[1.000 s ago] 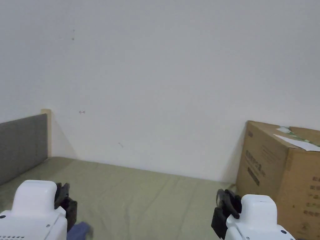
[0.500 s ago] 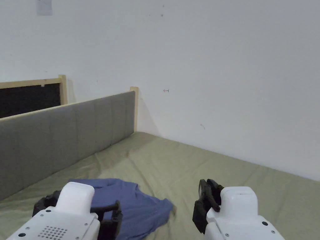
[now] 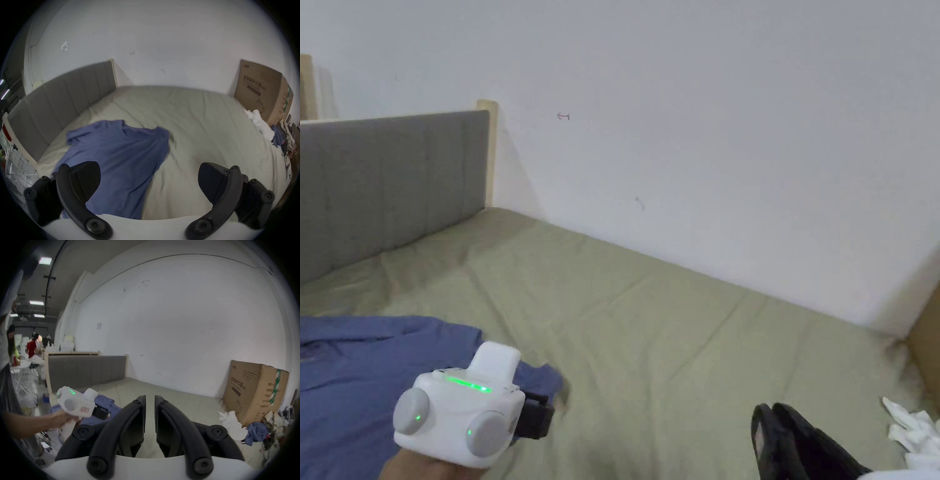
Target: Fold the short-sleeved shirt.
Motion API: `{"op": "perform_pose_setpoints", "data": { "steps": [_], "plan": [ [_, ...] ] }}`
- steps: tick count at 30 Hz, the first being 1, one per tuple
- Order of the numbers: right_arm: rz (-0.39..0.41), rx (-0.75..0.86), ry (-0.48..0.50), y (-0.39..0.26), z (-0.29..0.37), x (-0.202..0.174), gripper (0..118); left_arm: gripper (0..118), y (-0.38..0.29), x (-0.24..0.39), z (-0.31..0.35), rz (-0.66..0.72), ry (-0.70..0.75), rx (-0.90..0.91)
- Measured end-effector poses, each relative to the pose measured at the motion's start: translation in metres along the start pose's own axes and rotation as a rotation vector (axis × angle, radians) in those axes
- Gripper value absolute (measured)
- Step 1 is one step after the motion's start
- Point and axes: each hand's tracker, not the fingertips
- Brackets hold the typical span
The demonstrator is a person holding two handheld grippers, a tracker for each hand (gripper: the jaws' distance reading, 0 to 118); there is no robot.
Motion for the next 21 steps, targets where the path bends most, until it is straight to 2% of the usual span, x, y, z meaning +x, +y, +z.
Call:
{"op": "perform_pose_setpoints", "data": {
  "steps": [3, 5, 9, 10, 11, 12, 13, 15, 16, 18, 20, 21],
  "plan": [
    [0.019, -0.049, -0.042, -0.017, -0.005, 0.02, 14, 118, 0.003, 0.013, -0.056, -0.056, 0.049, -0.065],
    [0.023, -0.074, -0.06, -0.025, -0.006, 0.024, 14, 118, 0.002, 0.019, -0.081, -0.103, 0.073, -0.019],
    [-0.034, -0.18, -0.053, -0.049, -0.022, 0.029, 14, 118, -0.006, 0.025, -0.134, -0.178, 0.153, -0.106],
    [-0.05, -0.203, -0.041, -0.056, -0.024, 0.028, 14, 112, -0.013, 0.022, -0.144, -0.182, 0.171, -0.147],
    [-0.059, -0.219, -0.029, -0.06, -0.026, 0.027, 14, 99, -0.02, 0.019, -0.15, -0.172, 0.168, -0.181],
    [-0.062, -0.234, -0.017, -0.064, -0.028, 0.025, 14, 97, -0.029, 0.013, -0.156, -0.146, 0.12, -0.203],
    [-0.057, -0.246, -0.002, -0.067, -0.028, 0.023, 14, 96, -0.032, 0.001, -0.154, -0.029, 0.003, -0.169],
    [-0.043, -0.261, 0.019, -0.072, -0.028, 0.018, 14, 89, -0.022, -0.01, -0.147, 0.055, 0.008, -0.172],
    [-0.034, -0.265, 0.023, -0.075, -0.028, 0.018, 14, 89, -0.02, -0.013, -0.141, 0.025, 0.031, -0.169],
    [-0.033, -0.261, 0.036, -0.075, -0.024, 0.016, 14, 58, -0.017, -0.017, -0.137, 0.015, 0.012, -0.159],
    [-0.052, -0.259, 0.054, -0.073, -0.02, 0.018, 14, 7, -0.011, -0.016, -0.129, -0.027, 0.066, -0.137],
    [-0.066, -0.257, 0.063, -0.071, -0.018, 0.02, 14, 7, -0.007, -0.021, -0.126, -0.02, 0.045, -0.143]
  ]
}}
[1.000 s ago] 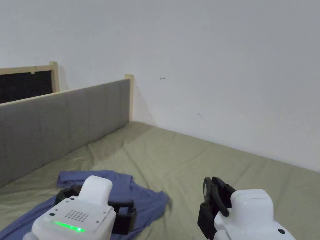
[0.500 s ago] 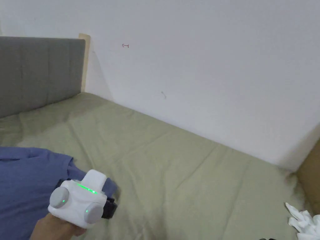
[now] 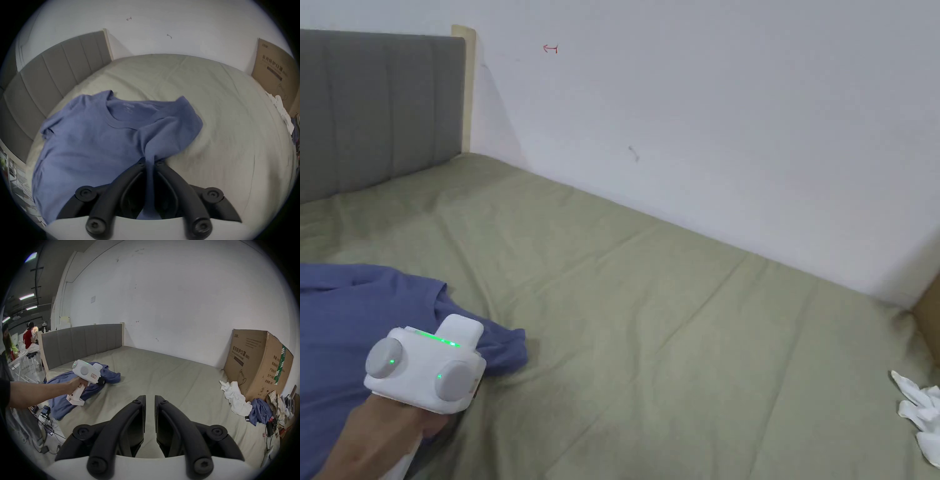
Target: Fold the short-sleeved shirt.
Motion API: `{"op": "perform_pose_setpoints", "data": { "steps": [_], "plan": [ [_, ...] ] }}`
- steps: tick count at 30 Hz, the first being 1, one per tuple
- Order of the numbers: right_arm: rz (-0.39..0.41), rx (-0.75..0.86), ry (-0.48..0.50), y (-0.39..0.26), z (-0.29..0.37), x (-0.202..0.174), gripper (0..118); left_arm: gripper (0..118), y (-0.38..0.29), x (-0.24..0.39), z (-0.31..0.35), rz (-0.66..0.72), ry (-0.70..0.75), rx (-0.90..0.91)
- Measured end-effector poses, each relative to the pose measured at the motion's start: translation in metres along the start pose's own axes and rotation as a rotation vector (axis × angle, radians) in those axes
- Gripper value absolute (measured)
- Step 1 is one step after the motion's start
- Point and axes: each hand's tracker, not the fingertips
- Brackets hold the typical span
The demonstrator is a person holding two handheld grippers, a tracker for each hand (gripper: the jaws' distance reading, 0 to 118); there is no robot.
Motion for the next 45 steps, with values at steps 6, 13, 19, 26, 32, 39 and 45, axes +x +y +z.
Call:
{"op": "perform_pose_setpoints", "data": {
  "steps": [6, 13, 19, 26, 32, 39, 45],
  "plan": [
    [0.0, 0.022, -0.023, 0.004, 0.025, 0.023, 14, 7, 0.025, -0.007, 0.049, 0.103, -0.055, 0.094],
    [-0.027, 0.053, -0.081, 0.003, 0.064, 0.065, 14, 7, 0.063, 0.08, 0.104, 0.025, -0.154, 0.191],
    [-0.058, 0.099, -0.225, 0.002, 0.121, 0.109, 14, 7, 0.071, 0.237, 0.171, -0.167, -0.378, 0.246],
    [-0.119, 0.118, -0.41, -0.014, 0.205, 0.162, 15, 7, 0.018, 0.441, 0.281, -0.359, -0.737, 0.265],
    [-0.154, 0.113, -0.497, -0.031, 0.261, 0.187, 15, 7, -0.069, 0.547, 0.345, -0.462, -0.97, 0.158],
    [-0.185, 0.095, -0.537, -0.042, 0.283, 0.193, 15, 79, -0.135, 0.586, 0.329, -0.497, -0.939, -0.112],
    [-0.185, 0.126, -0.514, -0.028, 0.286, 0.181, 15, 105, -0.085, 0.519, 0.351, -0.409, -0.848, 0.033]
  ]
}}
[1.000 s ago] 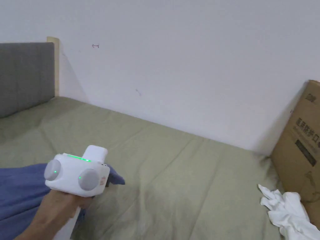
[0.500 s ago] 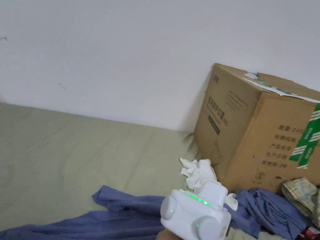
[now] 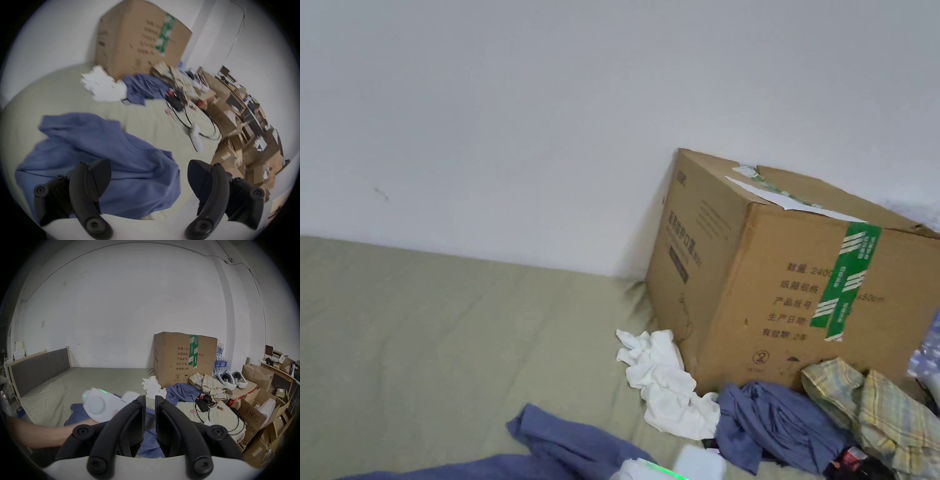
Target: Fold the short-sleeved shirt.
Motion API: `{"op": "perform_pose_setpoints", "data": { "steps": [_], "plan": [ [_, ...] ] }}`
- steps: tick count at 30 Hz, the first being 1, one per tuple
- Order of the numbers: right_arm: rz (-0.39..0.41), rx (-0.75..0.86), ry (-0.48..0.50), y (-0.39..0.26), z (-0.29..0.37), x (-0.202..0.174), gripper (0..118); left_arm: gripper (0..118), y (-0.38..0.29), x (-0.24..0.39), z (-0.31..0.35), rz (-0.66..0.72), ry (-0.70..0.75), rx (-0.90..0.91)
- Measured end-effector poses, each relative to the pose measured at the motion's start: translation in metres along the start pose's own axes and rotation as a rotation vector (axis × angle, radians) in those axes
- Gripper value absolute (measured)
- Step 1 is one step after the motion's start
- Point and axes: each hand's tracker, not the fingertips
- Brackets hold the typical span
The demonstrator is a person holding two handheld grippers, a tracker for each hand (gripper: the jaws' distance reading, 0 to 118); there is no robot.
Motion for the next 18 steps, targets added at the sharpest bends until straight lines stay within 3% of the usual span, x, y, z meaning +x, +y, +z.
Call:
{"op": "perform_pose_setpoints", "data": {
  "steps": [7, 13, 16, 18],
  "plan": [
    [0.006, 0.099, 0.074, 0.034, 0.006, -0.031, 15, 105, 0.033, -0.076, 0.214, 0.028, 0.2, 0.434],
    [-0.023, 0.171, 0.177, 0.055, 0.004, -0.071, 15, 105, -0.037, -0.126, 0.374, 0.114, 0.577, 0.626],
    [-0.023, 0.19, 0.221, 0.058, 0.002, -0.093, 15, 105, -0.089, -0.139, 0.422, 0.221, 0.65, 0.666],
    [-0.032, 0.197, 0.259, 0.056, 0.002, -0.109, 15, 100, -0.119, -0.146, 0.438, 0.302, 0.611, 0.639]
  ]
}}
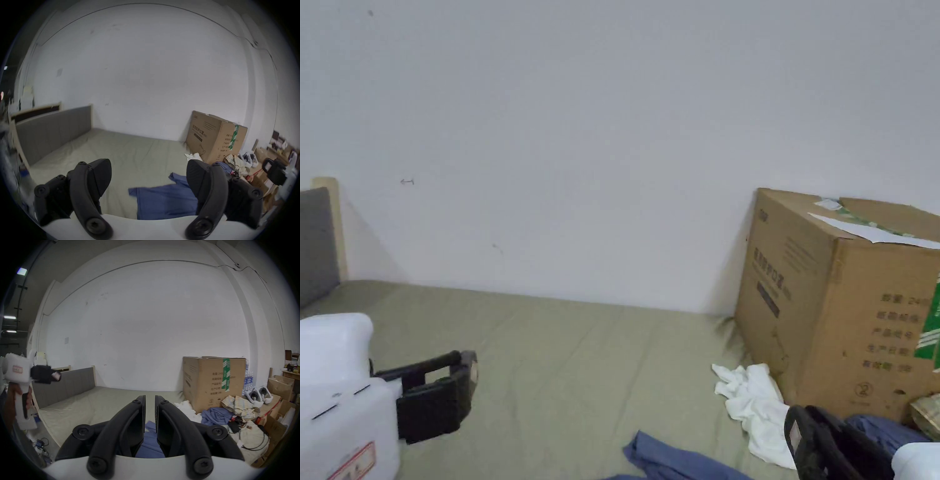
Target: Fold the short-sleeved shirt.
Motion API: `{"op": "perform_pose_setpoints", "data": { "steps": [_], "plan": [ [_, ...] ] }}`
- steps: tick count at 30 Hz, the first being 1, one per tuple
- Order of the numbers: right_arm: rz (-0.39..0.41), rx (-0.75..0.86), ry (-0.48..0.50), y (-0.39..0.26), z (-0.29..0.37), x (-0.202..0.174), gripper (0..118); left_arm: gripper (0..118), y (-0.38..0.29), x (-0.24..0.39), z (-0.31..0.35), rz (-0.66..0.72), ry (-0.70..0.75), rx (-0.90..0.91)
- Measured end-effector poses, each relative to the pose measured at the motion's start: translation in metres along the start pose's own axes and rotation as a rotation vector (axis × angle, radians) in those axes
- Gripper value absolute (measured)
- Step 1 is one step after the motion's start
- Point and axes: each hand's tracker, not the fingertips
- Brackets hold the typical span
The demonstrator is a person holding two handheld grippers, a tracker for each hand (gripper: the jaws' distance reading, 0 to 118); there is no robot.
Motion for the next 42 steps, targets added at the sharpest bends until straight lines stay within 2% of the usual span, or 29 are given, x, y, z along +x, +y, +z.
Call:
{"op": "perform_pose_setpoints", "data": {
  "steps": [1, 2, 3, 5, 8, 10, 11, 12, 13, 17, 21, 24, 29, 34, 37, 38, 40, 42],
  "plan": [
    [-0.005, -0.003, 0.013, -0.001, -0.002, -0.006, 15, 86, -0.005, -0.007, 0.005, 0.017, 0.0, -0.034],
    [-0.009, -0.009, 0.028, -0.002, -0.004, -0.012, 15, 43, -0.012, -0.01, 0.014, 0.03, 0.021, -0.025],
    [-0.008, -0.012, 0.043, -0.003, -0.006, -0.018, 15, 5, -0.016, -0.01, 0.02, 0.001, 0.089, 0.049],
    [-0.007, -0.011, 0.058, 0.01, -0.005, -0.025, 15, 4, -0.016, -0.006, 0.012, -0.093, 0.179, 0.046],
    [-0.014, 0.0, 0.094, 0.016, -0.007, -0.029, 15, 4, -0.007, -0.002, -0.014, 0.005, -0.003, -0.062],
    [0.002, 0.008, 0.09, 0.021, -0.007, -0.028, 15, 7, -0.005, 0.011, -0.039, -0.063, 0.028, -0.082],
    [0.015, 0.013, 0.084, 0.023, -0.008, -0.027, 15, 28, -0.005, 0.017, -0.054, -0.077, 0.032, -0.083],
    [0.029, 0.019, 0.075, 0.026, -0.007, -0.025, 15, 60, -0.003, 0.02, -0.071, -0.089, 0.023, -0.114],
    [0.037, 0.023, 0.07, 0.028, -0.007, -0.022, 15, 84, -0.004, 0.023, -0.089, -0.093, 0.001, -0.168],
    [0.048, 0.045, 0.025, 0.028, -0.009, -0.004, 15, 98, -0.025, 0.032, -0.175, -0.076, -0.054, -0.29],
    [0.083, 0.07, -0.054, 0.028, -0.007, 0.013, 15, 99, -0.073, 0.034, -0.269, -0.072, 0.003, -0.462],
    [0.101, 0.065, -0.069, 0.027, -0.007, 0.025, 15, 99, -0.121, 0.033, -0.324, -0.108, 0.041, -0.591],
    [0.156, 0.034, -0.127, 0.014, -0.017, 0.039, 15, 99, -0.192, 0.024, -0.382, -0.108, 0.075, -0.717],
    [0.123, -0.021, -0.134, -0.001, -0.029, 0.052, 15, 96, -0.233, 0.007, -0.406, -0.078, 0.121, -0.81],
    [0.135, -0.046, -0.156, -0.013, -0.039, 0.058, 15, 17, -0.242, -0.004, -0.402, -0.026, 0.087, -0.783],
    [0.131, -0.051, -0.154, -0.017, -0.043, 0.062, 15, 13, -0.239, -0.005, -0.401, 0.029, 0.044, -0.774],
    [0.115, -0.086, -0.139, -0.021, -0.053, 0.069, 15, 12, -0.228, -0.001, -0.397, -0.001, 0.068, -0.796],
    [0.116, -0.109, -0.125, -0.02, -0.063, 0.077, 18, 12, -0.212, 0.006, -0.384, -0.029, 0.033, -0.747]
  ]
}}
